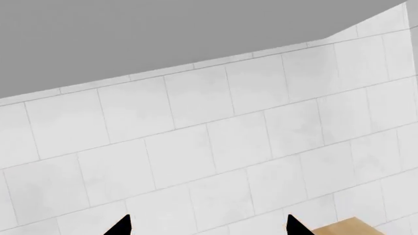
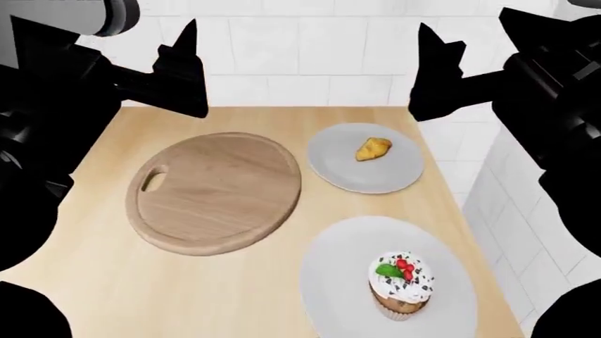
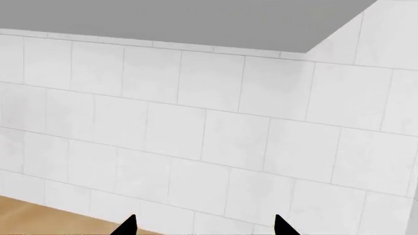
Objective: From the different types of pastries on the counter, select a croissant and place it on the cutting board. Then retrieve a jar of jam from the cabinet and place it alongside the croissant on the cutting board.
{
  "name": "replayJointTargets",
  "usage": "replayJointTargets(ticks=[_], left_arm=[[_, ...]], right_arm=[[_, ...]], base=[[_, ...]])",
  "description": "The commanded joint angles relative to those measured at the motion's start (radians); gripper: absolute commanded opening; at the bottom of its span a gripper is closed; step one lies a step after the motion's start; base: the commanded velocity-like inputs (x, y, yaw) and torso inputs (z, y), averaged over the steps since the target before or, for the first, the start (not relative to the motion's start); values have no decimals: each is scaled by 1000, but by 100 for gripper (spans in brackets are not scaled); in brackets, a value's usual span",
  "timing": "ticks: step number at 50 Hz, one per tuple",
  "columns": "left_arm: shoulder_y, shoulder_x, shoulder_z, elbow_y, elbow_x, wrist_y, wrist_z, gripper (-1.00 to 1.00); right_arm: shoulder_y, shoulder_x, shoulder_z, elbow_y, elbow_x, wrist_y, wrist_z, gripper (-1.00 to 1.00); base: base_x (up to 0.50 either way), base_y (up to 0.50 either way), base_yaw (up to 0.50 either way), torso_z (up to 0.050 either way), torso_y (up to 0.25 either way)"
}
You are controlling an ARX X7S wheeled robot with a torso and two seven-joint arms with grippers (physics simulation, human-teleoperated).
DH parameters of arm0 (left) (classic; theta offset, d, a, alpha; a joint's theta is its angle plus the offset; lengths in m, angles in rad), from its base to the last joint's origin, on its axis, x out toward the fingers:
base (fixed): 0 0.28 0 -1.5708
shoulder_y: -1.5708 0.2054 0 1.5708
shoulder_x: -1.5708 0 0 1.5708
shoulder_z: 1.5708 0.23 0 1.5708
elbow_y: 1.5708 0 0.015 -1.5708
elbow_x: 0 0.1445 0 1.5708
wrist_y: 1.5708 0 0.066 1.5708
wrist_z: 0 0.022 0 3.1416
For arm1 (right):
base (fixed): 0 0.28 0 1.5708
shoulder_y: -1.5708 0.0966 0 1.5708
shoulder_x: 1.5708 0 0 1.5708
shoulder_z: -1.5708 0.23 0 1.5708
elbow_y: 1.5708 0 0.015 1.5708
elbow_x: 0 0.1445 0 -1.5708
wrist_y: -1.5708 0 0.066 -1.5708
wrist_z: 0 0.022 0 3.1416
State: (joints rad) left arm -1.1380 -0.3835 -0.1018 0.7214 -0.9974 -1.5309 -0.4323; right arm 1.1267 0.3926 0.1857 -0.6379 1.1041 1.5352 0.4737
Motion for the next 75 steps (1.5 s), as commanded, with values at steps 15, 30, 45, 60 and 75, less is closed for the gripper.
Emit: replayJointTargets(ticks=[15, 30, 45, 60, 75], left_arm=[[1, -32, 24, -13, -62, 39, -51, 100], [24, -44, 63, -26, -45, 97, -57, 100], [39, -59, 68, -30, -52, 121, -68, 100], [58, -66, 98, -40, -40, 152, -74, 100], [53, -71, 106, -51, -49, 160, -90, 100]], right_arm=[[117, 61, -122, 177, 235, 9, 190, 100], [170, -112, -229, 513, 46, -87, 327, 100], [178, -94, -357, 488, -16, -111, 321, 100], [433, -237, -384, 1068, -93, -239, 210, 100], [747, -392, -483, 1942, -62, -480, 264, 100]], base=[[0, 0, 0, 0, 0], [0, 0, 0, 0, 0], [0, 0, 0, 0, 0], [0, 0, 0, 0, 0], [0, 0, 0, 0, 0]])
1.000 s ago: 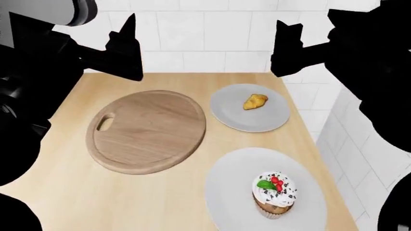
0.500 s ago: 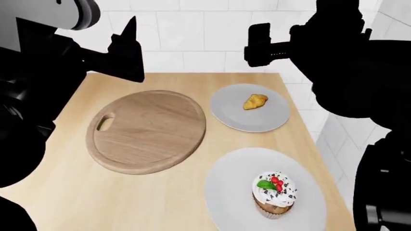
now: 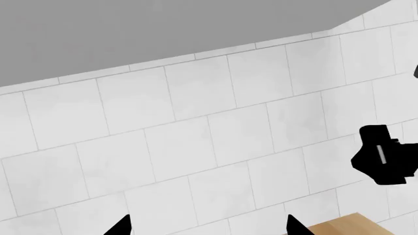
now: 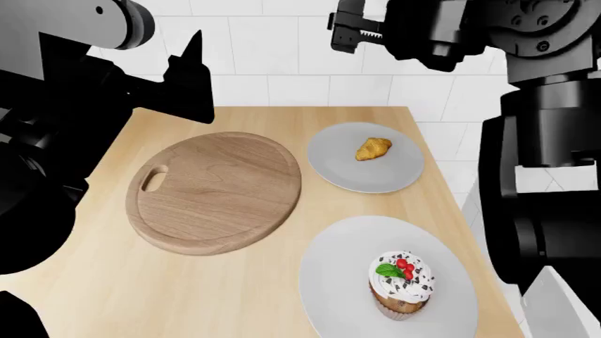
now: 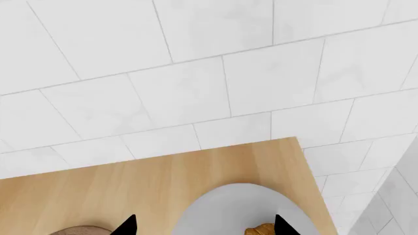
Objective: From the different types of pastries on the counter, select a croissant and place it on the cutting board. Then retrieve a jar of jam from the cabinet and place it alongside the croissant on the cutting board.
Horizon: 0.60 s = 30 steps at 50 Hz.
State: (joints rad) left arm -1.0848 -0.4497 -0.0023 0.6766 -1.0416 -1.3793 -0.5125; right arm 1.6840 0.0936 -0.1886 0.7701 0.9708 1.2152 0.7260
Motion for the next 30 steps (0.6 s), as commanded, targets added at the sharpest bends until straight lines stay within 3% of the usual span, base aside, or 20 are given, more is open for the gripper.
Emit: replayJointTargets(ticks=[1, 5, 20, 30], left_arm=[[2, -6, 5, -6, -6, 10, -10, 100], [12, -14, 13, -14, 8, 29, -3, 100], [44, -35, 19, -23, 23, 73, 15, 100], [85, -49, 35, -31, 52, 124, 41, 100]], right_arm=[[185, -93, -124, 537, 107, -167, 31, 100], [167, -93, -183, 538, 228, -197, 94, 100], [132, -93, -700, 538, 693, -371, 206, 100], [112, -94, -1260, 533, 1228, -584, 121, 100]], base=[[0, 0, 0, 0, 0], [0, 0, 0, 0, 0], [0, 0, 0, 0, 0], [0, 0, 0, 0, 0]])
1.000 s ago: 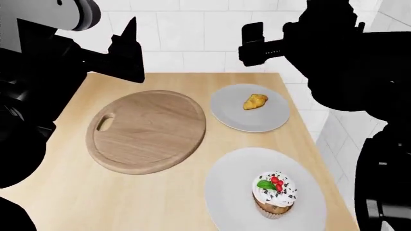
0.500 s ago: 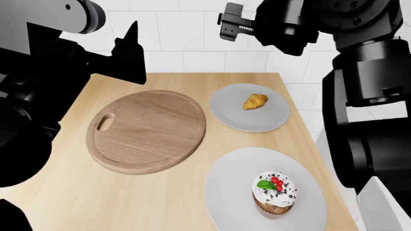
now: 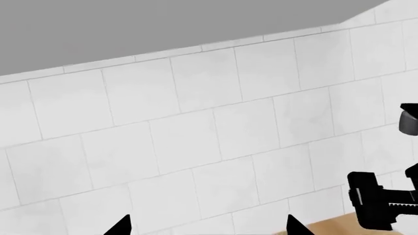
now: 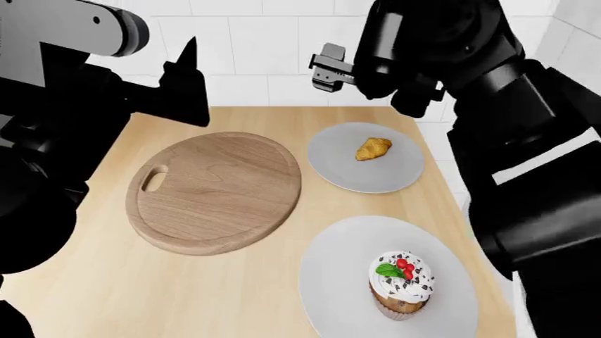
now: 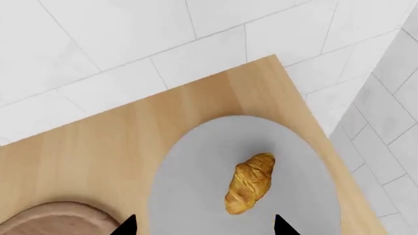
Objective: From the different types of pastries on the counter, select a croissant and place it on the cutting board. Then retrieve a jar of jam from the cabinet and place it alongside the croissant on the cutting board.
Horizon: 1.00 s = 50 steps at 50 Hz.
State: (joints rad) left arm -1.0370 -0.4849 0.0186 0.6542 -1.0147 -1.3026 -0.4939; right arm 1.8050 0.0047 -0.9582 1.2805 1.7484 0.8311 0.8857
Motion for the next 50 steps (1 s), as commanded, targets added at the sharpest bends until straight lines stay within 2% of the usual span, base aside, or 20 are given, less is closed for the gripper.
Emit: replayJointTargets(ticks=[1, 5, 12, 29, 50], left_arm=[[42, -15, 19, -11, 31, 54, 27, 100], [52, -20, 24, -17, 40, 68, 34, 100], [61, -25, 28, -16, 41, 76, 37, 100], [99, -36, 60, -39, 83, 132, 62, 100], [121, -49, 63, -40, 84, 154, 63, 100]], right_arm=[[-11, -5, -535, 21, 484, -226, -56, 100], [-23, -5, -661, 17, 573, -319, -87, 100], [-53, -5, -744, 0, 620, -396, -133, 100], [-116, -5, -790, 17, 621, -469, -129, 100], [-153, -5, -763, 2, 603, -475, -113, 100]], base=[[0, 0, 0, 0, 0], [0, 0, 0, 0, 0], [0, 0, 0, 0, 0], [0, 0, 0, 0, 0], [0, 0, 0, 0, 0]])
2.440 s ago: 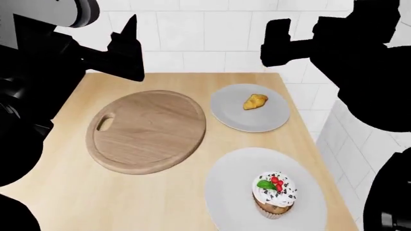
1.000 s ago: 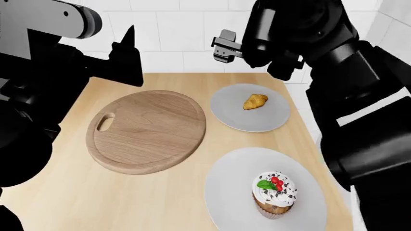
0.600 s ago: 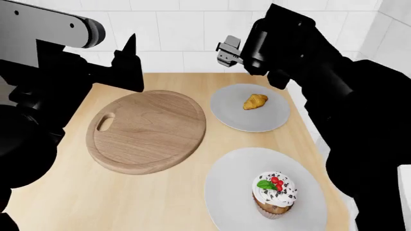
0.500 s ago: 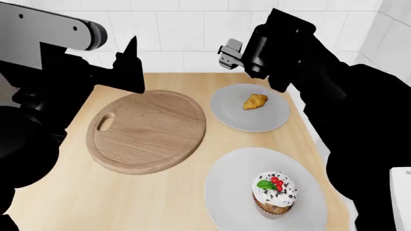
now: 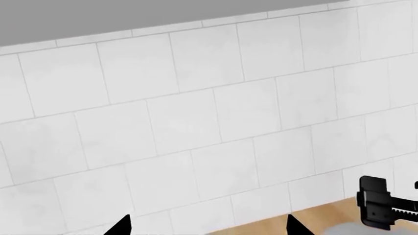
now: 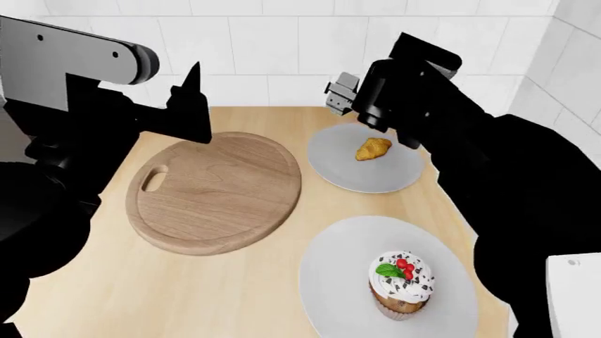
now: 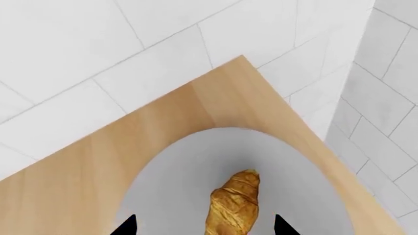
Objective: From the different types of pastries on the counter, select a croissant and place it on the cutting board. Then retrieve a jar of jam from the cabinet and place it alongside the croissant on the cutting board.
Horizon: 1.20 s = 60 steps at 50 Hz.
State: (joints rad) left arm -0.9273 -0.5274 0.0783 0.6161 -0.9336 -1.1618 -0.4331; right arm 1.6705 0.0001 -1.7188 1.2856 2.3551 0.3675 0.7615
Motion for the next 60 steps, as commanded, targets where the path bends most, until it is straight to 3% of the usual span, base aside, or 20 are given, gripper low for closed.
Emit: replayJointTargets(ticks=[1, 48, 60], left_arm=[[10, -6, 2, -1, -1, 10, 0, 100], [66, -48, 49, 10, 55, 111, 53, 100], [67, -55, 56, 26, 49, 121, 64, 100]], right_arm=[[-20, 0, -2, -3, -5, -13, 12, 100], [-91, 0, 26, -27, -133, -86, -45, 100], [-72, 0, 26, -22, -142, -88, -43, 100]], base=[[0, 0, 0, 0, 0], [0, 0, 0, 0, 0], [0, 0, 0, 0, -151]])
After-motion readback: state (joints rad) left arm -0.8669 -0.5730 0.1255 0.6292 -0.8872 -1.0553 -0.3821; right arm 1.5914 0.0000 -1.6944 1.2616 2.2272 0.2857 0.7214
